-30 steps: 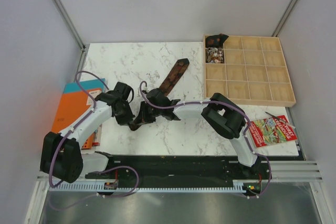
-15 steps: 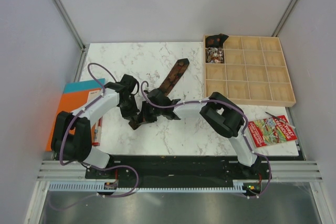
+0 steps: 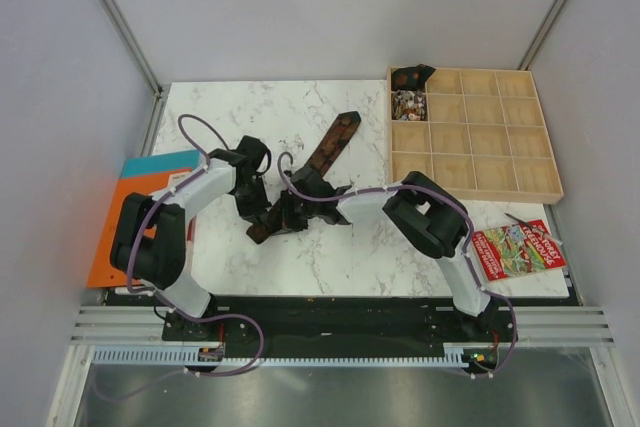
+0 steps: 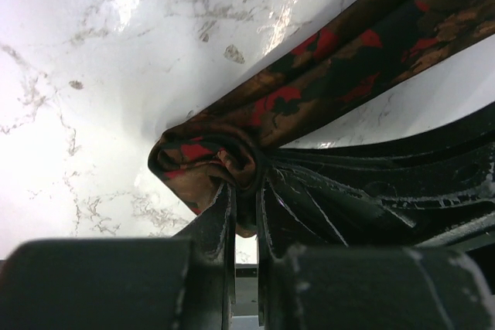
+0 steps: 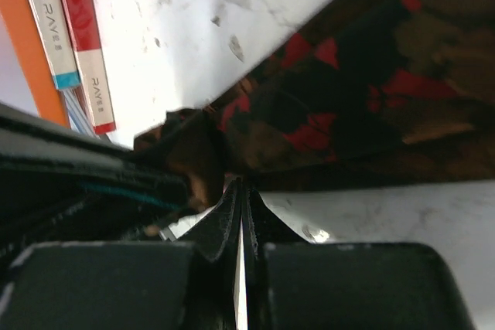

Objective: Roll the ties
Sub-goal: Roll the tie at the center of the board.

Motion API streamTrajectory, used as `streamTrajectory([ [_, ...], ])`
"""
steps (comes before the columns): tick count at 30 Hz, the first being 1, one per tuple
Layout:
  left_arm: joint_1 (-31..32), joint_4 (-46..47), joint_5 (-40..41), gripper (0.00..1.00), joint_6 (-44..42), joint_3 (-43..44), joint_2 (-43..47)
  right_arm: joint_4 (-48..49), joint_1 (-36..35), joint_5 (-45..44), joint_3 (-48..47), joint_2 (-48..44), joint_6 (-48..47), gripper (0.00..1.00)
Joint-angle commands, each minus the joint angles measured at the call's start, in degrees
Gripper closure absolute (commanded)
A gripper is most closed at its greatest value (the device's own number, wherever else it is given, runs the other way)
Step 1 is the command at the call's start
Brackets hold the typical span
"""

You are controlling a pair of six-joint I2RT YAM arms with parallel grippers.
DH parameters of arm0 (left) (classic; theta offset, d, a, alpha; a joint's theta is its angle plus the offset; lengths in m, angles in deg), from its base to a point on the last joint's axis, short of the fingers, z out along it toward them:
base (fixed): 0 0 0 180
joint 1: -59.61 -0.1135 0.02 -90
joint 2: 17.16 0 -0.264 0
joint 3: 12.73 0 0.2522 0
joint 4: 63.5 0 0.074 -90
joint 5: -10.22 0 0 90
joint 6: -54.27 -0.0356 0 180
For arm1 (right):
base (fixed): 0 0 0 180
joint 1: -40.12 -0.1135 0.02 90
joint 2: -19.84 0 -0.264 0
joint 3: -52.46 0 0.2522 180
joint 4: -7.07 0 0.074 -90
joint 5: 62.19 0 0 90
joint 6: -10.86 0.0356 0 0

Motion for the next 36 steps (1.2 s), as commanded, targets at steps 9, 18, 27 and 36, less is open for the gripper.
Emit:
streamTrajectory([
  [9, -0.15, 4.74, 0.4, 0.8, -1.45, 2.26, -1.29, -1.67, 2.57, 1.36, 9.5, -13.17, -4.66, 0.87],
  [18, -0.15, 5.09, 0.05, 0.48, -1.8, 3.14, 1.78, -5.72, 2.75, -1.01, 11.7, -19.24, -8.27, 0.83],
  [27, 0.12, 3.87, -0.48, 0.31, -1.45, 4.28, 6.08, -6.25, 2.83, -1.19, 11.44, -21.35, -8.45, 0.81],
  [36, 0.03, -0.96, 4.15, 0.24, -2.15, 7.88, 10.13, -6.42, 2.48, 0.75, 5.91, -20.38, -7.66, 0.8],
])
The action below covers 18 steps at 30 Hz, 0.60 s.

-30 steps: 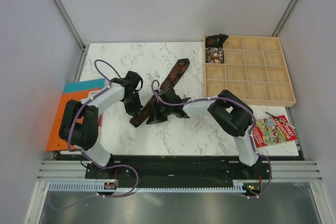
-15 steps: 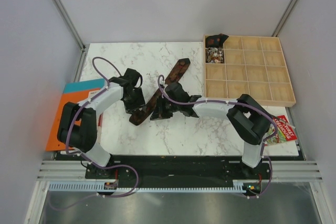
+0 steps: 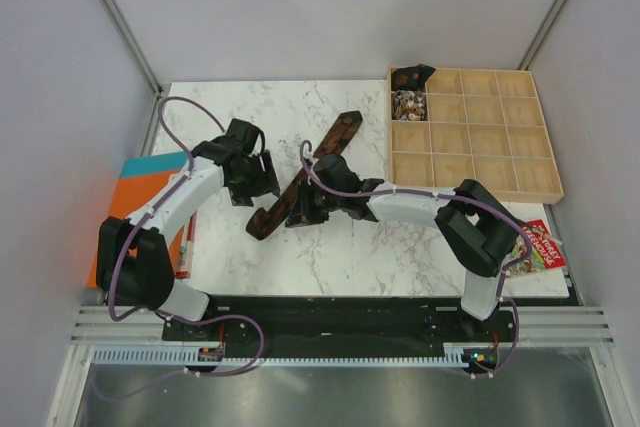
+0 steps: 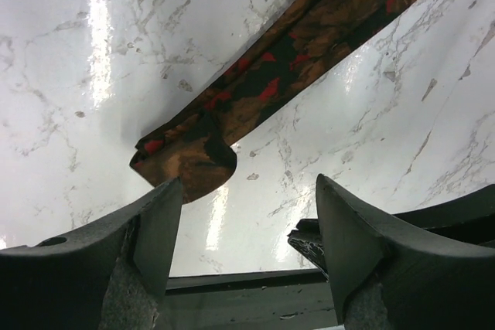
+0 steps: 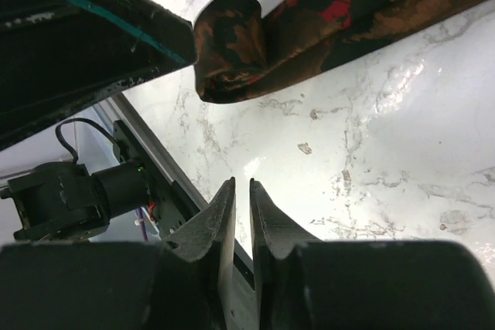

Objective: Roll the ties
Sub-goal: Roll the tie at the center of the board.

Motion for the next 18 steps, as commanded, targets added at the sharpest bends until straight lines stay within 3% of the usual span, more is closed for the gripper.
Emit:
streamTrajectory([
  [1, -0.21, -4.51, 4.85, 0.24, -2.22, 4.0, 4.38, 0.44, -0.34, 1.21, -5.7, -1.19, -0.14, 0.8],
  [8, -3.81, -6.02, 6.08, 0.19, -3.36, 1.46, 12.63, -0.53, -1.22, 3.66, -12.91, 3.64, 0.21, 0.79],
  [13, -10.92, -4.53, 4.43, 0.18, -3.63, -5.22, 20.73, -1.85, -1.57, 4.98, -19.5, 8.64, -0.05, 0.79],
  [17, -17.61, -1.98, -4.34, 0.01, -3.63, -10.84, 26.36, -4.04, -1.66, 5.16, -23.46, 12.25, -0.23, 0.8],
  [18, -19.27, -0.75, -5.59, 0.0, -3.54, -12.77, 27.76, -4.48, -1.66, 5.16, -25.03, 13.83, -0.49, 0.8],
])
